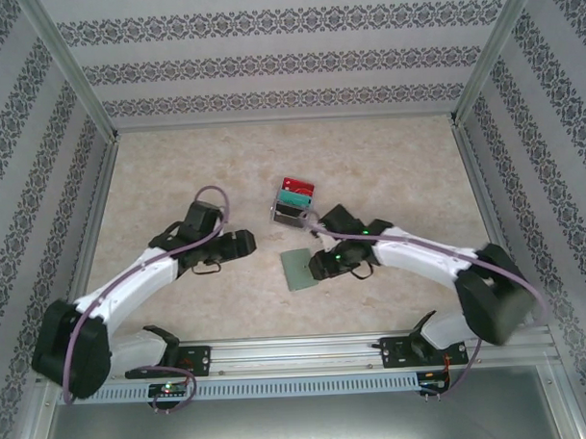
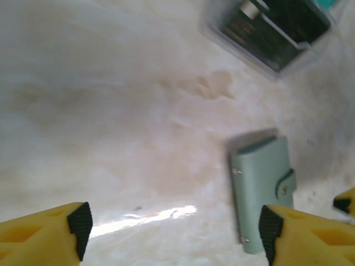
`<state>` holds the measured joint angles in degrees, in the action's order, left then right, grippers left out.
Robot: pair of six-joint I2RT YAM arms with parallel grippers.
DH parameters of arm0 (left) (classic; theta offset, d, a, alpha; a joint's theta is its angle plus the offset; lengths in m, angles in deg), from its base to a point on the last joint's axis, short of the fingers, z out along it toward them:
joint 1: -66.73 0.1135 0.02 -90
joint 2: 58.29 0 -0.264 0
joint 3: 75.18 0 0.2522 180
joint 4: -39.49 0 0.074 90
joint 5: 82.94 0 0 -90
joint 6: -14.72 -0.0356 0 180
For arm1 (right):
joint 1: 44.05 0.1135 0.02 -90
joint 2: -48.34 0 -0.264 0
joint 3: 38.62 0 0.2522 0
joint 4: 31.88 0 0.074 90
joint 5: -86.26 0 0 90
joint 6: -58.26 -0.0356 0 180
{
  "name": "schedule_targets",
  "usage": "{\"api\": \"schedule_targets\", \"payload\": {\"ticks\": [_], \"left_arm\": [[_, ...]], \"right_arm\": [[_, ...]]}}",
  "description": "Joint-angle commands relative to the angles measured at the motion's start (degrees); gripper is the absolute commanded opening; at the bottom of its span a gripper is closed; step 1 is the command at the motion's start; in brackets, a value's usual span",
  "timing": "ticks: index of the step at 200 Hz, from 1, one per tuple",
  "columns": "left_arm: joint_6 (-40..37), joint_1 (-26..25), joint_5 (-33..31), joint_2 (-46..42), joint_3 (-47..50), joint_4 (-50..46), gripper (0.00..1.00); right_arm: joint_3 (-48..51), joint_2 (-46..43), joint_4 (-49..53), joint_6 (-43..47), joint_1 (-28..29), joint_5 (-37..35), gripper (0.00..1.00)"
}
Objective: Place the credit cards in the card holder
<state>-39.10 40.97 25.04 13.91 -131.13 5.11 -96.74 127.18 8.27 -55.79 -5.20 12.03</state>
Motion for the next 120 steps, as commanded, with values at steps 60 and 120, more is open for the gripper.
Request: {"api": "schedule_targets", "payload": {"ticks": [60,120], "left_arm": [[16.79,-10.25,10.43,16.82,2.35,25.37,0.67],[18.88,-12.57,12.16,22.15,0.94,30.62,0.48]], "right_arm": [[2.47,4.62,-15.54,-16.34,-1.08,4.0,0.26],[1.62,11.18,-14.79,-15.94,-0.01,2.49,0.21]]}}
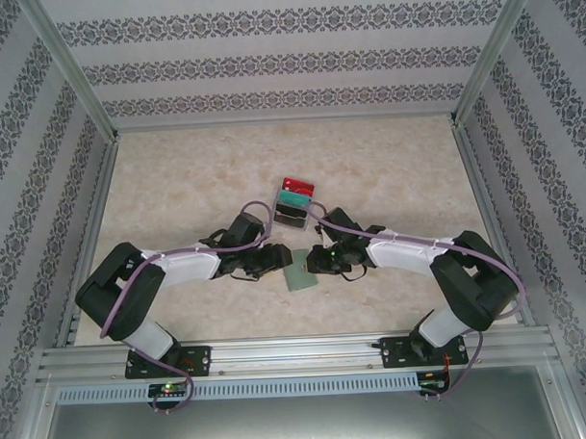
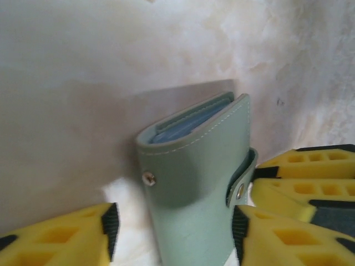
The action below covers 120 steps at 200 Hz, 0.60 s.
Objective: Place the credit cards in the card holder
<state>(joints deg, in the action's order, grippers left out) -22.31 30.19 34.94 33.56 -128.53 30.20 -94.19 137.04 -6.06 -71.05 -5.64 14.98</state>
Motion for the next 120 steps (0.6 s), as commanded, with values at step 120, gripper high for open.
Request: {"api": "schedule_targets", "payload": {"ticks": [120], "left_arm": [[-0.1,-3.19,-1.56,-1.89,-2.19,4.53,0.23]], "right_arm": [[-1.6,3.14,2.07,-0.81,0.47,-3.21,0.21]]}}
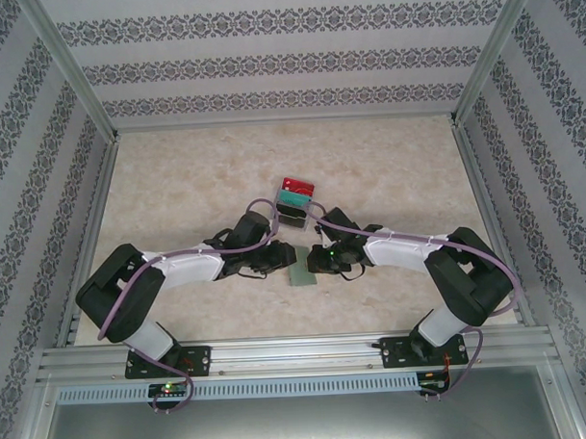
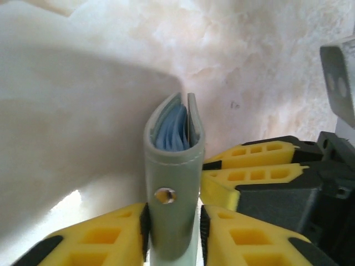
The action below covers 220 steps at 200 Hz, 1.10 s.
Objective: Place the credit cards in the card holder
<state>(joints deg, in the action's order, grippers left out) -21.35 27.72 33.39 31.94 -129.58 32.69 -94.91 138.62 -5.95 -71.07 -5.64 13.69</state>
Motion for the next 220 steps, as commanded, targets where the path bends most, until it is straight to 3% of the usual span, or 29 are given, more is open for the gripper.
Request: {"api": "schedule_targets", "payload": {"ticks": [1,15,43,68,146,161,184,220], "left_arm": [[-1.0,-0.72,0.1,-0.21,-1.17,2.11,0.22],[-0.35,-0.71,0.11,0.21,-1.02,2.64,0.11],[0.21,-0.72,-1.1,-0.47,-0.21,2.8,0.0],[-0.32,-0.72,-0.88,-0.24,-0.49,2.0,0.0],[0.46,-0.72,-0.37,-0.52,-0.27,3.42,0.0],[0.3,-0.72,-0.47,-0.86,0.17,3.29,0.0],[-0.57,-0.72,-2.52,-2.07,0.29,-0.52,0.0],[-2.1,-0.55,-5.08,-4.43,1.8,-3.35,0.0]], "right_arm": [[-0.93,1.57,2.06,-0.81,0.5,-1.94,0.21],[-1.16,0.75,2.83,-0.94,0.49,-2.55,0.21],[-1.16,-4.4,4.16,-1.02,0.97,-5.57,0.27],[-1.45,-5.91,1.98,-1.28,3.16,-6.0,0.38],[-6.37,6.9,5.18,0.42,7.32,-12.05,0.44],[-7.65,8.55,9.01,-0.03,8.44,-18.02,0.41],[-9.61,9.03,15.11,-0.52,9.98,-26.37,0.29],[-7.74,4.88,16.45,-0.65,8.34,-28.28,0.13]]}}
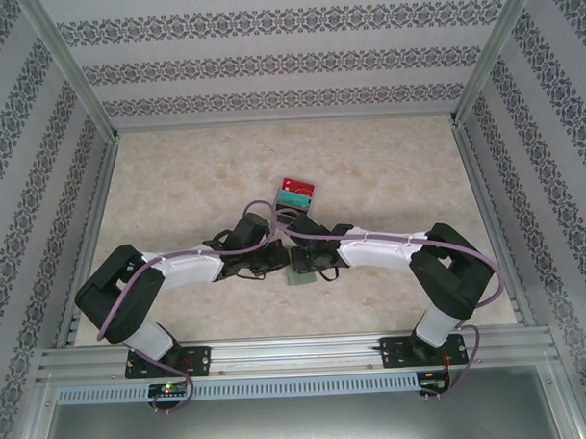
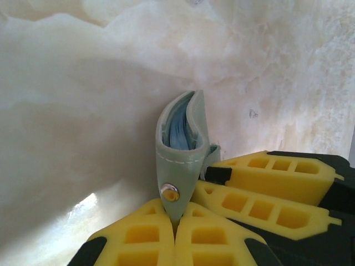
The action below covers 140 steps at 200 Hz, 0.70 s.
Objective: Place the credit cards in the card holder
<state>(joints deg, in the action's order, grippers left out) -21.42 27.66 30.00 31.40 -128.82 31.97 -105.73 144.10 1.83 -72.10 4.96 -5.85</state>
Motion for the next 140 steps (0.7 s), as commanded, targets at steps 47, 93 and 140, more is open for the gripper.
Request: {"api": "schedule_targets", "payload": {"ticks": [47,93,140], "left_arm": [[-2.8,-0.39,-1.67,-3.86,2.11,-2.28,0.0],[-2.78,-0.39,-1.36,-3.13,2.14,-1.91,0.0],[-5.63,-0.39,-1.62,-3.31,0.71,-6.47,0.0]], "right_arm": [[6.34,-3.17,6.42,1.24,-6.9,-4.65,0.12],[6.71,-2.68,7.11,1.3,-7.24,-5.09,0.13],[5.2,-4.18,9.52,2.93,-7.16,-4.96,0.25]]}}
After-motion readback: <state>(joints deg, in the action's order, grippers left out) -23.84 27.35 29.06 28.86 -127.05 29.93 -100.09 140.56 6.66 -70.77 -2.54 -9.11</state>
